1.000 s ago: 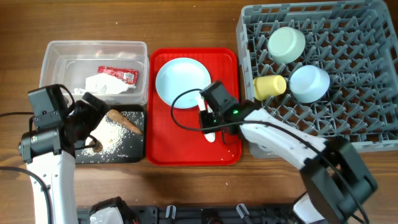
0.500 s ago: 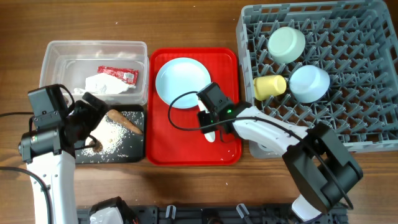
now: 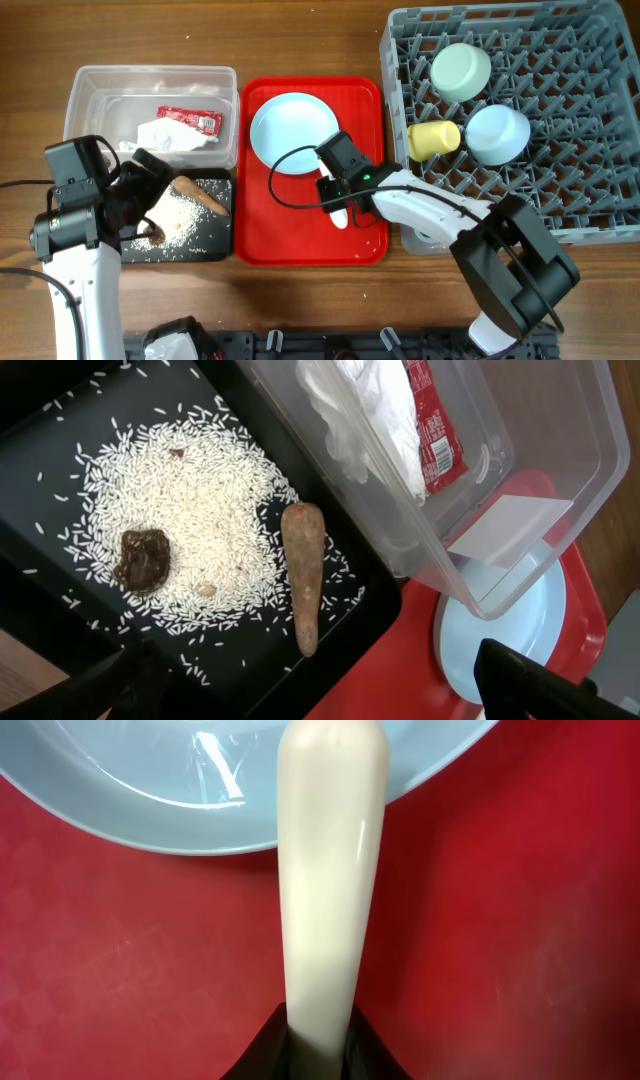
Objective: Sort waste into correct bins and load items into the dishwasher rack
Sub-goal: 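Lift the white spoon off the red tray with the right gripper, then carry the white spoon to the dish rack and release it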
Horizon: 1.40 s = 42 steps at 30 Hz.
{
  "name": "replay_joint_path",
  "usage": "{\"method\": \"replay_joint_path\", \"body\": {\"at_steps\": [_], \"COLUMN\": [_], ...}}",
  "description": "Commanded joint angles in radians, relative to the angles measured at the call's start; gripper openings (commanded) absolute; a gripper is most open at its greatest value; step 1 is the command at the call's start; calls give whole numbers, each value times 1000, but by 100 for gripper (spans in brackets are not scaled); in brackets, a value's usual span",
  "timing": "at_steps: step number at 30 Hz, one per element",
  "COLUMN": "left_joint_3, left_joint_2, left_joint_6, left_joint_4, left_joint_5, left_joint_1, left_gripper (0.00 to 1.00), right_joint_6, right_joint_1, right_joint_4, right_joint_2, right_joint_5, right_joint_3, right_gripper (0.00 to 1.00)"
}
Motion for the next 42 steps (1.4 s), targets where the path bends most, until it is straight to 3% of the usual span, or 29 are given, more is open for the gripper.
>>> {"method": "replay_joint_path", "body": {"at_steps": [1, 7, 14, 20, 32, 37, 42], "left_joint_3": [1, 1, 1, 1, 1, 1, 1], "left_joint_2": [-3, -3, -3, -3, -3, -3, -3], "left_joint_6": [0, 0, 0, 0, 0, 0, 0], "left_joint_4": [0, 0, 0, 0, 0, 0, 0], "left_joint_5": [5, 5, 5, 5, 5, 5, 5], "left_joint_1": [5, 5, 5, 5, 5, 5, 5], "left_gripper": [100, 100, 100, 100, 100, 100, 100], "right_joint_6": [1, -2, -4, -54, -155, -159, -158], "right_joint_1": [1, -20, -171, -255, -269, -269, -269], "right_joint_4": [-32, -97, -399, -540, -562, -563, -504], "right_joint_2": [-17, -298, -557, -547, -428, -420, -420], "right_joint_5": [-8, 4, 122, 211, 359, 358, 225], "right_joint_3": [3, 13, 13, 11, 7, 5, 5], "right_gripper": [14, 14, 14, 14, 18, 29, 31]}}
